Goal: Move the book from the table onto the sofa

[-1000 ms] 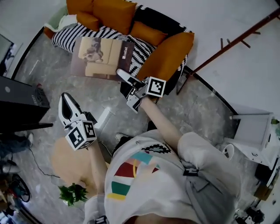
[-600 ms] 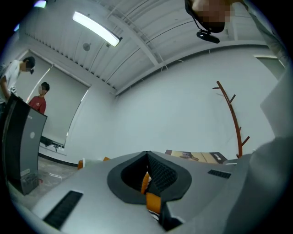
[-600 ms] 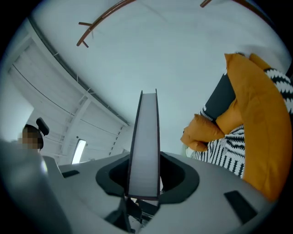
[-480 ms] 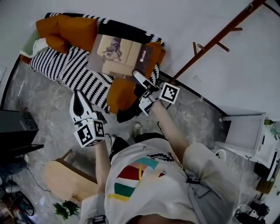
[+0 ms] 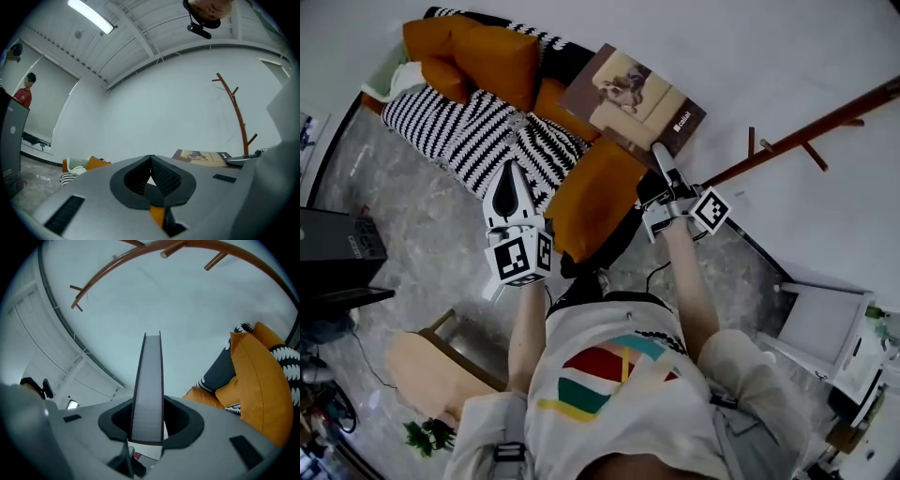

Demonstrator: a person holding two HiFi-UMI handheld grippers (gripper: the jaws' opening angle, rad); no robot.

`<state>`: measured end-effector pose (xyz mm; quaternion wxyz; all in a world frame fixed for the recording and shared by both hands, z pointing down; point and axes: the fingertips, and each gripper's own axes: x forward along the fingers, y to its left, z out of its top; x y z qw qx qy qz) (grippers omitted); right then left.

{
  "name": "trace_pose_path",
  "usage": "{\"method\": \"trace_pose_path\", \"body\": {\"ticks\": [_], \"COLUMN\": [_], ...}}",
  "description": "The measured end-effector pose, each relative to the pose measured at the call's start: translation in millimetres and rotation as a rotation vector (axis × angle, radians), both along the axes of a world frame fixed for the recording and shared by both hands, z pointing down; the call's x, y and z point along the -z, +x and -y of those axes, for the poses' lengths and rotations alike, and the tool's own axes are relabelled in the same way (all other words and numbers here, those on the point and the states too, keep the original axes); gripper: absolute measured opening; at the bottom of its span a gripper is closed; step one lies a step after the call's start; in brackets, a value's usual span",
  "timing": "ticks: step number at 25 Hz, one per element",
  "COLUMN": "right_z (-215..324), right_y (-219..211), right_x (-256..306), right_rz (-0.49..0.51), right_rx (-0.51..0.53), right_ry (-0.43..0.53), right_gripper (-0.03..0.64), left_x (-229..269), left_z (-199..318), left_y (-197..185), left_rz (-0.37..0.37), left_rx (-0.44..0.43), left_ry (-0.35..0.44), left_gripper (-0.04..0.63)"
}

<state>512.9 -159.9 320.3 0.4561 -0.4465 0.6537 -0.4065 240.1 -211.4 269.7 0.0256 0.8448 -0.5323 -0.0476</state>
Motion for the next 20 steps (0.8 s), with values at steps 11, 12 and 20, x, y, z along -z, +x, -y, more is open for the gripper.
{"method": "trace_pose_path", "body": {"ticks": [11, 12, 20], "right_z": [130.6, 144.5, 234.1], "right_y": [-14.3, -17.4, -34.2], "right_x": [-35.9, -45.1, -130.6], "right_rz": [-0.141, -0.148, -0.312], "right_rx": [0.187, 0.238, 0.562], "right_ry": [-0.083, -0.097, -0.196], "right_gripper": [0.155, 0.155, 0.155], "left_x": [-31.7, -35.6, -89.5], "left_z": [100.0, 107.7, 159.7], "left_y": [-19.1, -18.5, 8.8], "left_rz": [0.051, 0.069, 0.089], "left_rx": [0.091, 0.102, 0.147], "left_ry": [-0.023, -0.027, -0.079], "left_gripper": [0.006, 0.006, 0.006]}}
